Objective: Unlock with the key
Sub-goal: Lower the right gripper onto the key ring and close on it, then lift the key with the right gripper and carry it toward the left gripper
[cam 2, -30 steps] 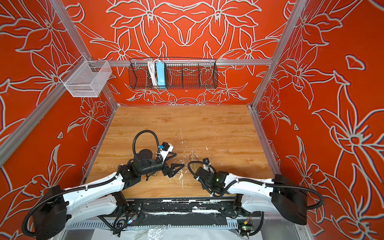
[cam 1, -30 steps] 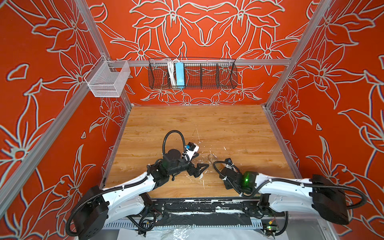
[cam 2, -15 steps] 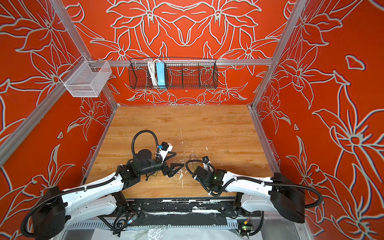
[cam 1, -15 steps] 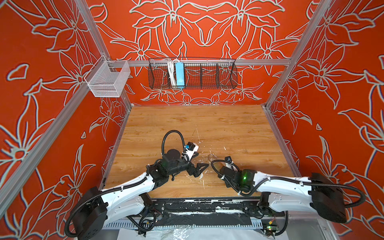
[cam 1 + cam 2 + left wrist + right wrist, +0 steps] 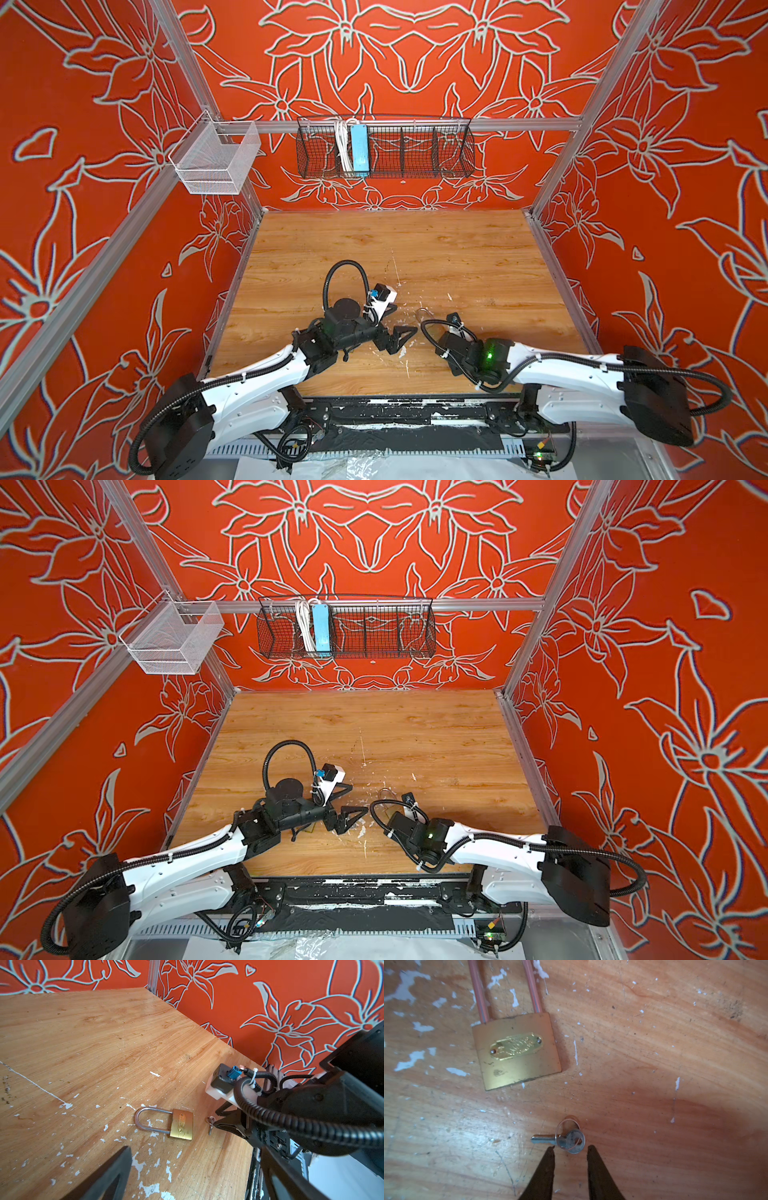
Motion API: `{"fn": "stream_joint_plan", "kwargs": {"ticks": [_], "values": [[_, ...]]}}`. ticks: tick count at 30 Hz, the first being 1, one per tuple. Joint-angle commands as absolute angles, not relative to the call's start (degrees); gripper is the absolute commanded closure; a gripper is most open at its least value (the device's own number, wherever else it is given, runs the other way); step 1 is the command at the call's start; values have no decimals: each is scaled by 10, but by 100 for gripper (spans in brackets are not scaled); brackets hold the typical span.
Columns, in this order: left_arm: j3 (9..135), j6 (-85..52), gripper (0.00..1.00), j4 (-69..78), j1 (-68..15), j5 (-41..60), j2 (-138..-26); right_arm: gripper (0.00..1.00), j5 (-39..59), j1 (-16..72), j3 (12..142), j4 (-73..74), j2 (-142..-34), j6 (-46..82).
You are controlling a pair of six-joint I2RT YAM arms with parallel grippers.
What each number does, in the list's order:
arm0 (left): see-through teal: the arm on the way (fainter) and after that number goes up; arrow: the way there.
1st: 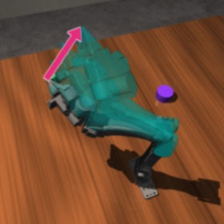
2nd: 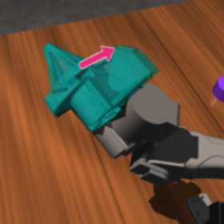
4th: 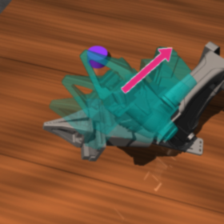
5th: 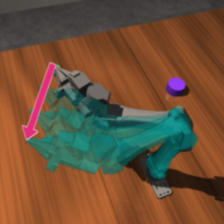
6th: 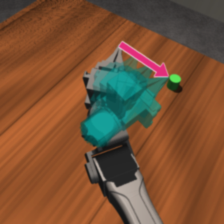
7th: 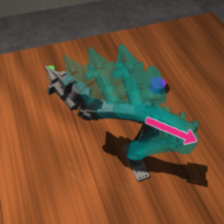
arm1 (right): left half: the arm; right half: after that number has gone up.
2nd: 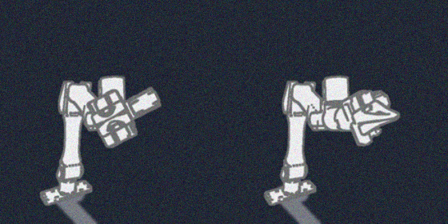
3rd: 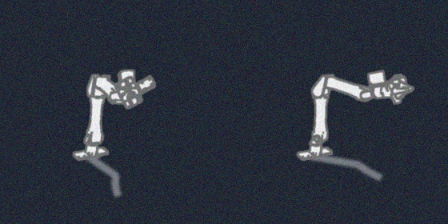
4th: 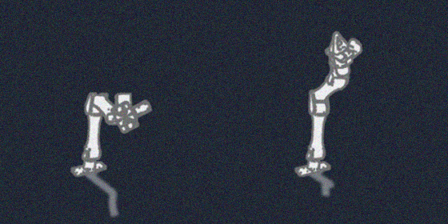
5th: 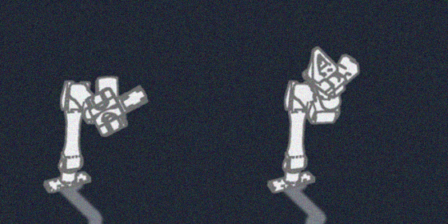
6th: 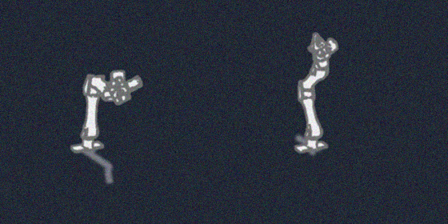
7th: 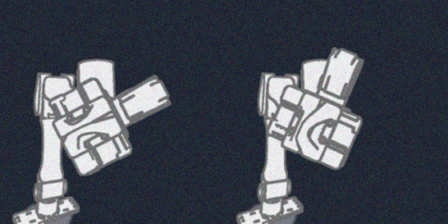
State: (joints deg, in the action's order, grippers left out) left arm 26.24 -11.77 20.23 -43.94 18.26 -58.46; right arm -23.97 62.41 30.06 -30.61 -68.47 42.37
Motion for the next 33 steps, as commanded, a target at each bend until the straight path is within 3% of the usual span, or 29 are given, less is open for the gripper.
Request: {"fn": "stream_joint_plan", "kwargs": {"ticks": [1, 18, 24, 29, 33], "values": [[256, -113, 4, 207, -441, 182, -575, 70, -248, 628, 332, -316, -710, 428], [257, -114, 4, 208, -441, 184, -576, 72, -291, 628, 373, -380, -791, 471], [256, -114, 4, 208, -441, 183, -575, 76, -289, 628, 364, -366, -780, 468], [255, -114, 4, 207, -441, 183, -573, 89, -290, 626, 351, -355, -767, 468], [255, -114, 4, 207, -441, 182, -573, 91, -287, 623, 337, -341, -749, 470]]}}
